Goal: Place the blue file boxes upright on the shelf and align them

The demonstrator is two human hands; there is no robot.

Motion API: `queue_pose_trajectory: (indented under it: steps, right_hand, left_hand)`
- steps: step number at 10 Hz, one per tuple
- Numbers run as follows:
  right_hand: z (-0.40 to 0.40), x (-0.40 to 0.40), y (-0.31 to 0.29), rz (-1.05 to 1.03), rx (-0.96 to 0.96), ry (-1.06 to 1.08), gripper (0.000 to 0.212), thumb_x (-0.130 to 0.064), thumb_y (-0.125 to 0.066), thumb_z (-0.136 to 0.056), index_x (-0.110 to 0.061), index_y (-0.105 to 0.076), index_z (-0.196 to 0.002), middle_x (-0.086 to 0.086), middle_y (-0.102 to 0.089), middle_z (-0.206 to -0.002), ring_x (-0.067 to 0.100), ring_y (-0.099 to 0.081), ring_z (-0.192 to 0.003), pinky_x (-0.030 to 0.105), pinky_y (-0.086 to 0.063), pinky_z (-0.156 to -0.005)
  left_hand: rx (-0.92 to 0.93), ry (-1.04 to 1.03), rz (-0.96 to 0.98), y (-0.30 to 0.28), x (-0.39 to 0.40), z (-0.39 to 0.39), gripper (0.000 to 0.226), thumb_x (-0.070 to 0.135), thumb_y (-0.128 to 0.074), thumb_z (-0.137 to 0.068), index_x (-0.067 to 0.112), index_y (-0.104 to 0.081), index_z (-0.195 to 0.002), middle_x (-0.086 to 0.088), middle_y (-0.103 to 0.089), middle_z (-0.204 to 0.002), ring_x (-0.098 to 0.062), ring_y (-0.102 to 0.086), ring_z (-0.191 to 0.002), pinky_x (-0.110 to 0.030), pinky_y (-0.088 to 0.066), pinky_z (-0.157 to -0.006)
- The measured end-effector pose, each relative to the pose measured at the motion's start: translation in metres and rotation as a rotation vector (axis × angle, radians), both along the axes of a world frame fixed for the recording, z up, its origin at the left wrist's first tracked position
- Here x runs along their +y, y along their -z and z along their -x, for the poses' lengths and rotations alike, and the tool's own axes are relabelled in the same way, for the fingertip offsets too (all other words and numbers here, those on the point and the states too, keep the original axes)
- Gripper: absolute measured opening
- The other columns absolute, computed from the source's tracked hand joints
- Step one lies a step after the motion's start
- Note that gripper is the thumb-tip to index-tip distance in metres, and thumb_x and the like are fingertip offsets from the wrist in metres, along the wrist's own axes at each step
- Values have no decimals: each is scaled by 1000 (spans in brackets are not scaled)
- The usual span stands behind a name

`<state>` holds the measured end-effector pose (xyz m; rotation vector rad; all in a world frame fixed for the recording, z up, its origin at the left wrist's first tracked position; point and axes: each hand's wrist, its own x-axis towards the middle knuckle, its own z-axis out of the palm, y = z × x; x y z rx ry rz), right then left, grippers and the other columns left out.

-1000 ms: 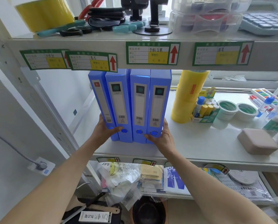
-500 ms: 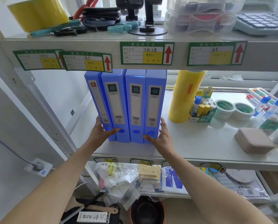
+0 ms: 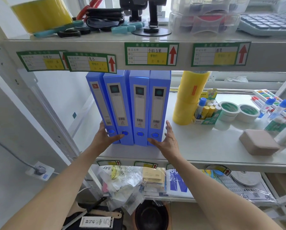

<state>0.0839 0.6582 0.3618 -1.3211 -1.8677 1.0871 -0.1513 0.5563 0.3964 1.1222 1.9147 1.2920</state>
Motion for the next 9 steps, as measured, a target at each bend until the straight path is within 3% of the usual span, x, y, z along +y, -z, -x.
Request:
queue_pose_trajectory:
  steps: [5,7,9]
  right_hand:
    - [-6,-16,-4,-19,-36,37,116,-47,-83,-71,-24,-10,-158,3,-28,-161,27,-39,-142,50,-44,-107]
    - [-7,-18,-3,-22,-39,45,116,-48,-83,-71,-23,-10,-158,3,-28,-161,27,-39,-142,49,-44,-107]
    - [-6,-16,2,-13,-6,46,117,-49,-83,-71,-24,-9,-158,1,-26,-162,27,-37,-143,48,-42,-108]
  left_hand:
    - [-21,37,27,-3,-12,-8,83,15,-78,-78,19,-29,-144,8,-44,-127,-18,-51,-110,-40,-48,-97]
    - [-9,-16,12,-5,-11,0,103,16,-80,-76,23,-12,-153,-3,-42,-148,-32,-53,-124,-50,-47,-101]
    - [-9,-46,68,-5,-10,8,112,23,-81,-74,22,-4,-155,-8,-32,-156,-34,-45,-134,-48,-43,-105]
